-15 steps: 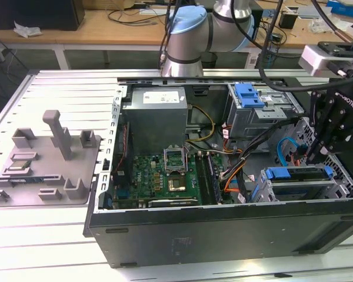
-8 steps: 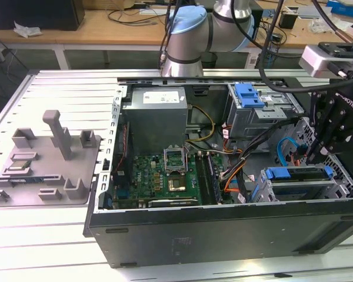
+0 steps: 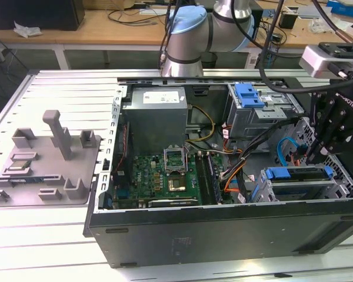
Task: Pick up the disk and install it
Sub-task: 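Insert the first disk wire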
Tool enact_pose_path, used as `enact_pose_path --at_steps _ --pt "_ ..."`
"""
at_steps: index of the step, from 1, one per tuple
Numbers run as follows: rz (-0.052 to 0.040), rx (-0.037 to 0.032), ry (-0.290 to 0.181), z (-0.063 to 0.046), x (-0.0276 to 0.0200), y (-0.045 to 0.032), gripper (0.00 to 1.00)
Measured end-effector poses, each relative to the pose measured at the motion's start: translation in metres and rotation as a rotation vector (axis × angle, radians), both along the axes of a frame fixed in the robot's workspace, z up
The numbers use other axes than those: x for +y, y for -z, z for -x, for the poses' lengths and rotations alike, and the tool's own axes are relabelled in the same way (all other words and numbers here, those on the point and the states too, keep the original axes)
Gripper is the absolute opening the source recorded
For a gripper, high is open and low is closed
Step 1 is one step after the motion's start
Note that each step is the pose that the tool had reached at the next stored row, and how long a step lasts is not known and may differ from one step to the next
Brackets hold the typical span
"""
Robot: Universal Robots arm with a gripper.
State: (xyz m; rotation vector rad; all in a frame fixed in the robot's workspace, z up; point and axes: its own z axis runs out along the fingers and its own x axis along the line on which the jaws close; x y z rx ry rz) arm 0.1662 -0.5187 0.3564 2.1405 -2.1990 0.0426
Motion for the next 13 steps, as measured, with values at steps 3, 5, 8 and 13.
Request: enact_pose_path --at_steps 3,5,8,13 --pt "-0.0085 0.0 0.0 0.0 -0.0012 0.0001 0.16" --pt "-0.0086 0.0 0.0 0.0 -0.0013 0.0003 0.16" --pt "-0.0091 0.0 0.0 0.0 -0.0018 0.0008 0.16" --pt "-0.0154 0.0 0.0 -0.0002 -0.0044 0.0009 0.16"
